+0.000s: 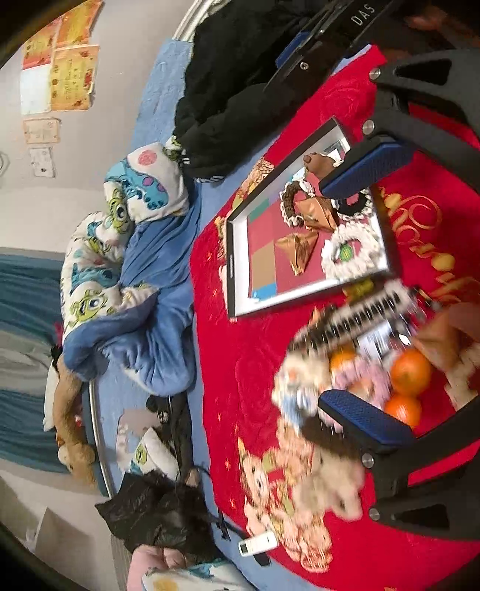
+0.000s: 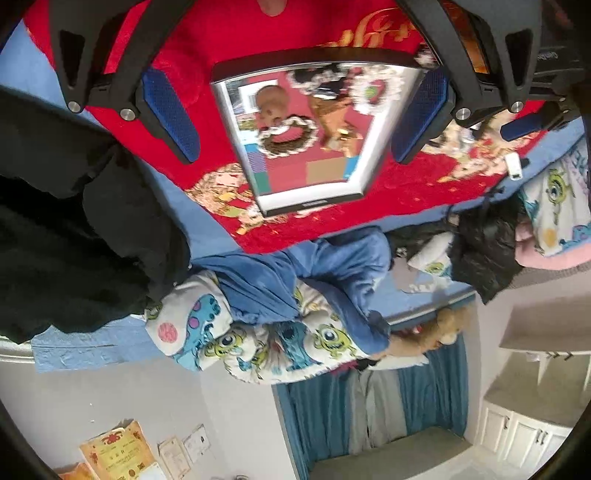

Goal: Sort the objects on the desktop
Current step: 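Lift both open tools from the box and move back over the pile, then grasp the white crocheted scrunchie with the left tool while the right tool grasps a triangular paper snack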

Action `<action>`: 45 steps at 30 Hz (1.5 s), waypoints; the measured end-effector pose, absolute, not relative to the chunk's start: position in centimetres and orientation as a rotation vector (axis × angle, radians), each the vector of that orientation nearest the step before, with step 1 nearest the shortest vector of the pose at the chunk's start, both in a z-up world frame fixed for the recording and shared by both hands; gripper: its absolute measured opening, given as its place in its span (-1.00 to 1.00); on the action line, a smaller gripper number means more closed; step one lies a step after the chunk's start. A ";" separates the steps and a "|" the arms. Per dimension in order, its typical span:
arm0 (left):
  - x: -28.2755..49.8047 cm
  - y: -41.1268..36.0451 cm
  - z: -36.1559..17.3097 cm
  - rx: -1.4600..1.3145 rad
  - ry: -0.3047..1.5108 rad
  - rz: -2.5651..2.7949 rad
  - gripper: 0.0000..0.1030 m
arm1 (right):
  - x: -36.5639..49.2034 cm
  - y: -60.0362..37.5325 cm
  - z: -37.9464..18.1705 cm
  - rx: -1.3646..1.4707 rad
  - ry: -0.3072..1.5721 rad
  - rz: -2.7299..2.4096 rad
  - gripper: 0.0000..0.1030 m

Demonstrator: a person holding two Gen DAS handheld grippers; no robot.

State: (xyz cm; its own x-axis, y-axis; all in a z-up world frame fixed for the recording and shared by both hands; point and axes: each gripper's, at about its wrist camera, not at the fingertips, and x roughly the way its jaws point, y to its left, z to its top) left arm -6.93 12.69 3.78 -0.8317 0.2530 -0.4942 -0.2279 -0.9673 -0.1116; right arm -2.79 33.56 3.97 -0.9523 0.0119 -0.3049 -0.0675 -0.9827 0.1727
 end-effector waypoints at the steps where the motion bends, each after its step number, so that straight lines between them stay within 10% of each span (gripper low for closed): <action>1: -6.4 12.0 4.2 -0.755 -0.081 2.790 1.00 | -2.3 33.1 4.3 -0.462 0.298 3.068 1.00; 36: -0.8 1.9 -3.3 -1.012 -0.004 2.807 1.00 | -2.4 19.9 -1.0 -0.866 0.220 3.346 0.99; 45: -4.1 1.5 -7.4 -1.249 -0.085 2.708 1.00 | -4.8 20.4 -3.9 -1.124 0.299 3.314 0.63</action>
